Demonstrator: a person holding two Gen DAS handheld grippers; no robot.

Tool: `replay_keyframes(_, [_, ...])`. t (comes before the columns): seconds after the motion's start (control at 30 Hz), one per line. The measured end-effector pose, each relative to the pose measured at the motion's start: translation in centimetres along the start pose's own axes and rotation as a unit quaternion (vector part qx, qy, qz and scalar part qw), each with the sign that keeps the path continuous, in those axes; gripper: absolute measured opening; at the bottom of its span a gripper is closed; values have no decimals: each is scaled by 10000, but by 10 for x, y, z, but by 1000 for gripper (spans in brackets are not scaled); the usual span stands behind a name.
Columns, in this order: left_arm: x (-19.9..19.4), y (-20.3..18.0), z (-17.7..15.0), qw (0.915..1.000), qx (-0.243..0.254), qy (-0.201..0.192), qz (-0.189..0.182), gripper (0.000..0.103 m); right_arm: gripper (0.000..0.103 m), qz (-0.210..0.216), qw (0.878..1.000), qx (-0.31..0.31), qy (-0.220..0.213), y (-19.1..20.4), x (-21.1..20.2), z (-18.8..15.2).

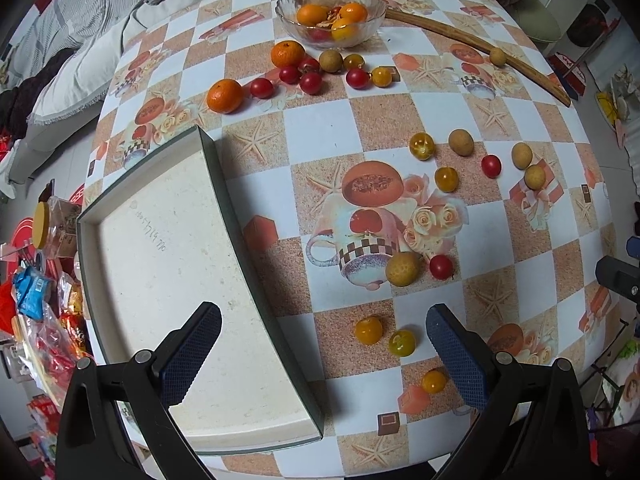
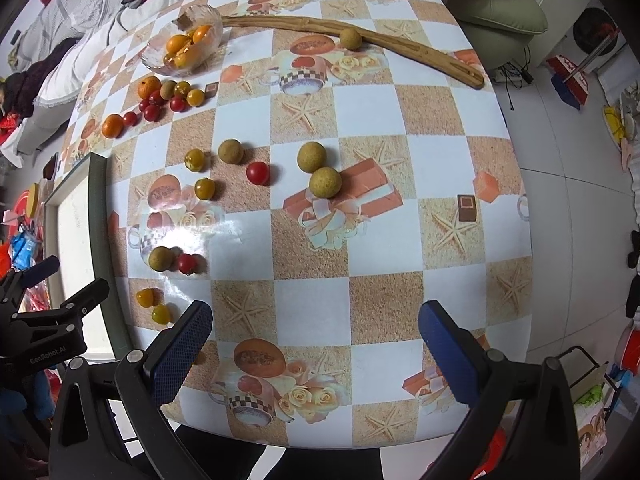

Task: Organize fruits
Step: 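Move both grippers over the scattered fruits toward the brown round fruits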

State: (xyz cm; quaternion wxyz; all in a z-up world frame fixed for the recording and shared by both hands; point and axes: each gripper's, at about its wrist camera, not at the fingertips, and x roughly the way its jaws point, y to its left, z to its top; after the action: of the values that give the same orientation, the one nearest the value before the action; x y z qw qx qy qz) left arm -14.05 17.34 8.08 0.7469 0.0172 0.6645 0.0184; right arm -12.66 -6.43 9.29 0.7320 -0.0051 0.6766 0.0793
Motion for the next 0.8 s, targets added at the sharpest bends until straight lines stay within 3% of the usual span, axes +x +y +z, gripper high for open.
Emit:
replay_keyframes(0.63, [55,-20,3,9999,170,-12,16,103,103,-39,9999,-31,159,-10,48,9])
replay_keyframes(0.73, [63,-16,4,9999,141,-14,-29,94,103,-30,9999,-29,124,-12,56,17])
replay_keyframes(0.8, [68,-15,3,9999,150,-6,-11,94,103,-12,10000,-34,92,-12,59,20])
